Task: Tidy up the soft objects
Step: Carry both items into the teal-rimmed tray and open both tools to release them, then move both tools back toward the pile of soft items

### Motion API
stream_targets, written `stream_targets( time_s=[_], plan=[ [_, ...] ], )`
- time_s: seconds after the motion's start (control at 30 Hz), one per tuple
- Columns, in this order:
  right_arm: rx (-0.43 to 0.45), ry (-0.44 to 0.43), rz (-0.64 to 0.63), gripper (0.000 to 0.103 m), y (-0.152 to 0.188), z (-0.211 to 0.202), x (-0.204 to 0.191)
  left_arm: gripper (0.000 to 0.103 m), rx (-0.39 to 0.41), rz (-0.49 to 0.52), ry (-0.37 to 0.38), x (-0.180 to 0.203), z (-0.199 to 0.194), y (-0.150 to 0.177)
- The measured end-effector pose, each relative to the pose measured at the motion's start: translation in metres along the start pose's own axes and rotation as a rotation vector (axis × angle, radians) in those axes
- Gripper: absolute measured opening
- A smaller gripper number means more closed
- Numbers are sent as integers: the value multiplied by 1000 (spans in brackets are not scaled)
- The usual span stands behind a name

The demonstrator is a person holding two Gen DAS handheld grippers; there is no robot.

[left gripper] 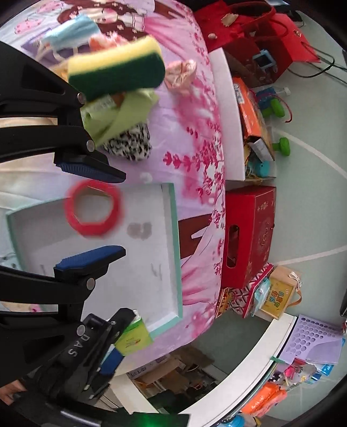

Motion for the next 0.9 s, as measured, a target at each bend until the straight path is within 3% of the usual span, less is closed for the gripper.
stream_targets(
  time_s=[0.33, 0.6, 0.67, 0.73, 0.8, 0.9],
  plan=[
    [-42, 44, 43, 75, 7, 33, 21, 50, -42, 16, 0, 10, 44, 7],
    [-92, 11, 19, 76, 16, 45, 11, 51, -41, 7, 3, 0, 35, 13],
    [-97, -11, 18, 79, 17, 45, 10, 59, -32, 4, 2, -1, 31, 13],
    [-87, -27, 20, 94, 17, 42, 9, 64, -24, 2, 4, -3, 27, 12],
    [-78, -21, 19, 100, 16, 39, 9, 66, -16, -2, 4, -5, 24, 11],
    [-72, -19, 15, 103, 16, 35, 8, 82, -5, -12, -12, -10, 21, 11]
  ],
)
Point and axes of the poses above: each gripper's, at about its wrist camera, not at the fingertips, and z roughly the way its jaws point, x to its right, y to its underside, the point moved 2 cm from there along z, roughly the way its jaws point, and after that the axes turned 4 degrees about -z, right-handed, at the moved point
